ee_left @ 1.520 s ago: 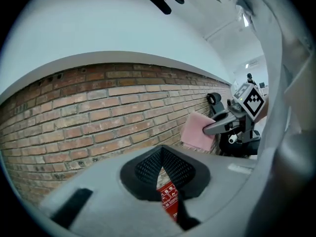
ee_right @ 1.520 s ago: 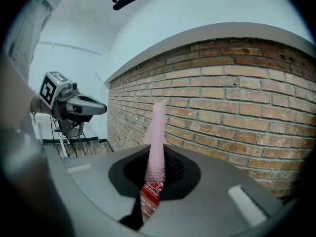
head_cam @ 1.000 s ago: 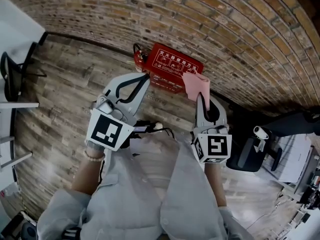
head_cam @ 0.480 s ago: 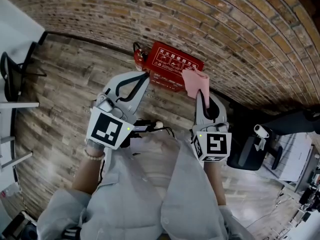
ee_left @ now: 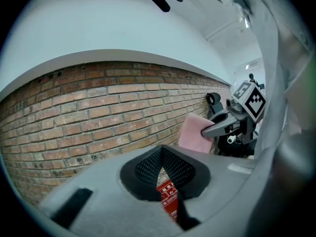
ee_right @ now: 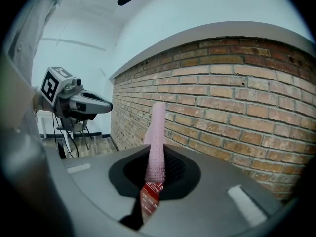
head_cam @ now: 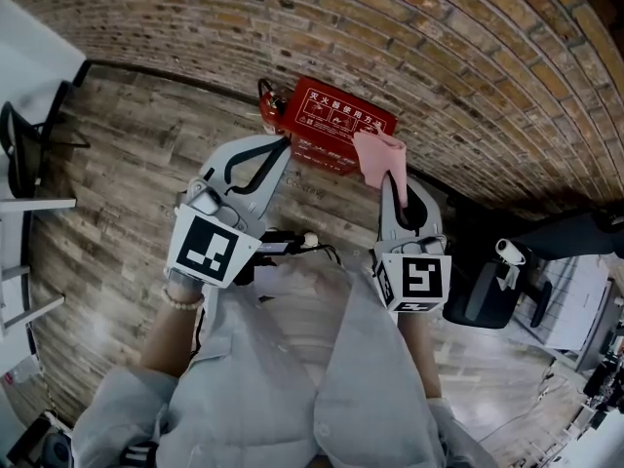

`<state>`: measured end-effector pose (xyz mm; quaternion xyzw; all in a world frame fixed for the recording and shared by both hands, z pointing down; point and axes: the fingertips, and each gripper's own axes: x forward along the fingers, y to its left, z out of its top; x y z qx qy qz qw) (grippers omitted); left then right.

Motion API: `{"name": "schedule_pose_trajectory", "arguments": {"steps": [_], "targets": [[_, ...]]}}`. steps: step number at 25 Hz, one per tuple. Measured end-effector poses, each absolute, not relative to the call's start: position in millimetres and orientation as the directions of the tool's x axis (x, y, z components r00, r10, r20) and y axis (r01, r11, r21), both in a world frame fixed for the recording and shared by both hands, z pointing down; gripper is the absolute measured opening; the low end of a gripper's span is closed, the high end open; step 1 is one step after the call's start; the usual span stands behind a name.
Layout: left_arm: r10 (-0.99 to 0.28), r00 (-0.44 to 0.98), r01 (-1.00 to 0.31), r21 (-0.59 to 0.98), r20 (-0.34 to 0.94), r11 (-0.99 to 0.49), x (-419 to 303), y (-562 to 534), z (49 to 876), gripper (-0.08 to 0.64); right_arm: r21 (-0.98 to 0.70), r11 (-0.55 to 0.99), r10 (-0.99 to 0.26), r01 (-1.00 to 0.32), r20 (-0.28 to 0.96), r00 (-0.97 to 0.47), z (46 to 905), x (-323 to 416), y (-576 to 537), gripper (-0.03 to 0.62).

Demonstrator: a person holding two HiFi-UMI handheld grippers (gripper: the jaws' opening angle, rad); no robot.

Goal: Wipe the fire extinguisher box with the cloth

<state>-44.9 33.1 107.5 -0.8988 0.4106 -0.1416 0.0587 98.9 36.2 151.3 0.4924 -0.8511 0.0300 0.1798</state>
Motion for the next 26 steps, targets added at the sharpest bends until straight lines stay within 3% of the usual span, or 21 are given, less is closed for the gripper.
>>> {"name": "schedule_pose_trajectory", "arguments": {"steps": [26], "targets": [[-0.760,0.613,-0.730,-0.211,0.216,-0.650,-44.7,30.9,113.0,-0.002,0.137,0.515,-0.828,-0.846,0.335,-0.450,153.2,100.5,32.5,0.020]]}}
